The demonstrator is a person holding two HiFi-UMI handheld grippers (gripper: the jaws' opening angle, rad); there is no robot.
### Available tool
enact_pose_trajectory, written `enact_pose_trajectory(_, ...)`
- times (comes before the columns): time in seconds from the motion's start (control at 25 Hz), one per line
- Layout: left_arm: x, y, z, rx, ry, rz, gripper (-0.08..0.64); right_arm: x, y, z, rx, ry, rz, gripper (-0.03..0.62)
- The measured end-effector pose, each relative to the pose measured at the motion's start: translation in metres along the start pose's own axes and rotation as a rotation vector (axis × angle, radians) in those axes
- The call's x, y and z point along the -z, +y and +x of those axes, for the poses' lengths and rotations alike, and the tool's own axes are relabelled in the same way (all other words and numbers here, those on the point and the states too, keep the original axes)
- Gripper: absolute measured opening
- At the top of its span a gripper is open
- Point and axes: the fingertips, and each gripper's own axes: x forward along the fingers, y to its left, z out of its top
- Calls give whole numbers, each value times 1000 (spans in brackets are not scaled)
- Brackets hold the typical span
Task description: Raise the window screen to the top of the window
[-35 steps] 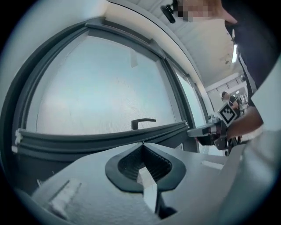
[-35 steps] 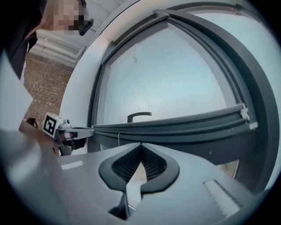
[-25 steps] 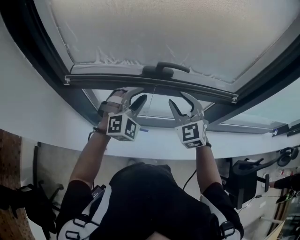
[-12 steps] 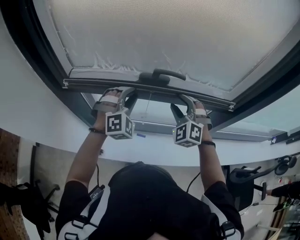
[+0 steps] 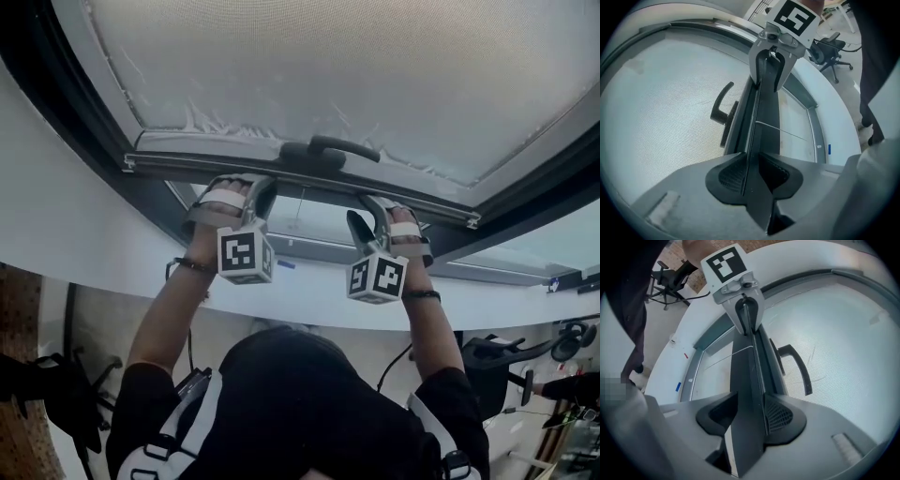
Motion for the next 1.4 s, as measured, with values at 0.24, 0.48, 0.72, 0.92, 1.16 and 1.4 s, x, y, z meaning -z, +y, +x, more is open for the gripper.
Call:
enact_pose_trajectory(0.24, 3, -4, 0, 27, 38, 4, 87, 0, 2, -2, -26, -2, -6, 184)
enact_pose_trajectory(0.48, -15, 43, -24, -43, -48, -48, 120, -16, -47, -26, 55, -84, 112, 238)
enact_pose_trajectory(0.72, -23, 76, -32, -65, -19, 34, 75, -20, -83, -36, 114, -78, 62, 161)
enact_pose_trajectory(0.92, -32, 111, -46, -155, -61, 43, 39, -28, -117, -50, 225, -114, 95, 156)
enact_pose_trajectory(1.16, -42, 144, -60, -200, -50, 101, 29, -38, -151, -66, 318, -127, 93, 154)
enact_pose_trajectory(1.4, -51, 169, -78, -223, -38, 125, 24, -61, -130, -95, 444, -277, 247, 167)
